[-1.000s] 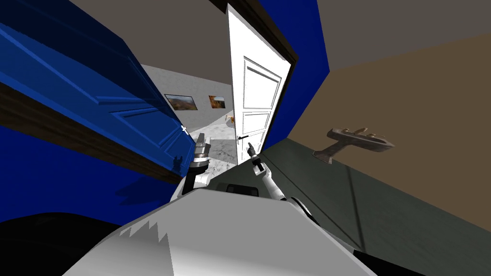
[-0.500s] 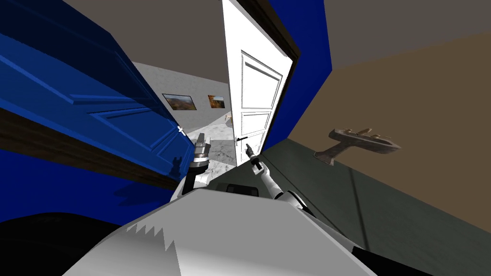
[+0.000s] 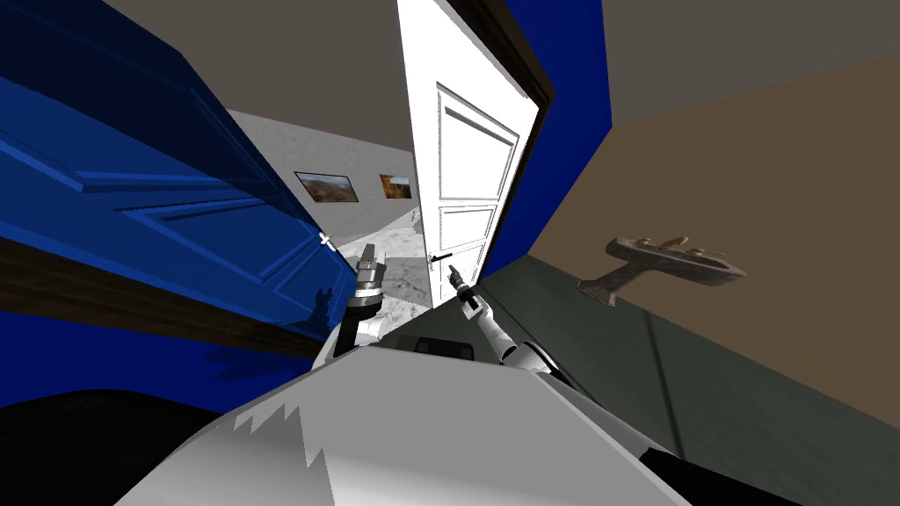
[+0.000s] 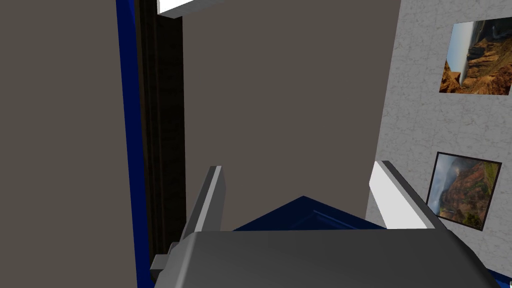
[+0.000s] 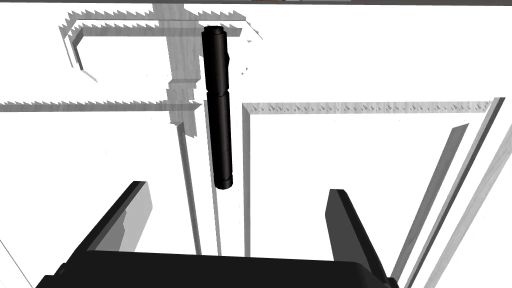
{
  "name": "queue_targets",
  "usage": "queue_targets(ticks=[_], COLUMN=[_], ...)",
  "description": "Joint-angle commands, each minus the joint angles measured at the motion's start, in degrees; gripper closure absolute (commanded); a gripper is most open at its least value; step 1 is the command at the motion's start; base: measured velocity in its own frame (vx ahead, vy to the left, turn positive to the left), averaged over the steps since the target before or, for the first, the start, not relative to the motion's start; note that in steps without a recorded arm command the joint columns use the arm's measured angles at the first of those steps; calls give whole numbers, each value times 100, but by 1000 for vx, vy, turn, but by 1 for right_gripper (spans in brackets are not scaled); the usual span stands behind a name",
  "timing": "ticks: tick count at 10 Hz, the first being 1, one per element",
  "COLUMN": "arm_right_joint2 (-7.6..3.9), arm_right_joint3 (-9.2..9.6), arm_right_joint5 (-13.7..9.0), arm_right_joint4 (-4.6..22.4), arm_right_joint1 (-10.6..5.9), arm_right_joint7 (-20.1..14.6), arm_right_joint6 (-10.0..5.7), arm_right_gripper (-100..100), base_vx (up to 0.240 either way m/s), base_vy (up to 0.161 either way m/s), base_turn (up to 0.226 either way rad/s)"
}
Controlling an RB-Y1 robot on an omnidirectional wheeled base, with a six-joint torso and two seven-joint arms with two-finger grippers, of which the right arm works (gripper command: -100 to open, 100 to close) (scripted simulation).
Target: Push the door open
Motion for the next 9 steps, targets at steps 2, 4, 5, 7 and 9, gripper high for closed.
queue_targets(ticks=[2,4,5,7,9], arm_right_joint2=[12,21,27,14,25], arm_right_joint3=[65,126,162,122,91], arm_right_joint5=[8,18,24,18,11], arm_right_joint4=[298,510,632,537,559], arm_right_joint1=[-175,-301,-374,-304,-307], arm_right_joint7=[-46,-81,-101,-60,-30], arm_right_joint6=[1,22,34,50,51], arm_right_gripper=[-100,-100,-100,-100,-100], base_vx=[78,93,106,68,153], base_vy=[-20,-8,-20,29,105], base_turn=[3,1,2,22,28])
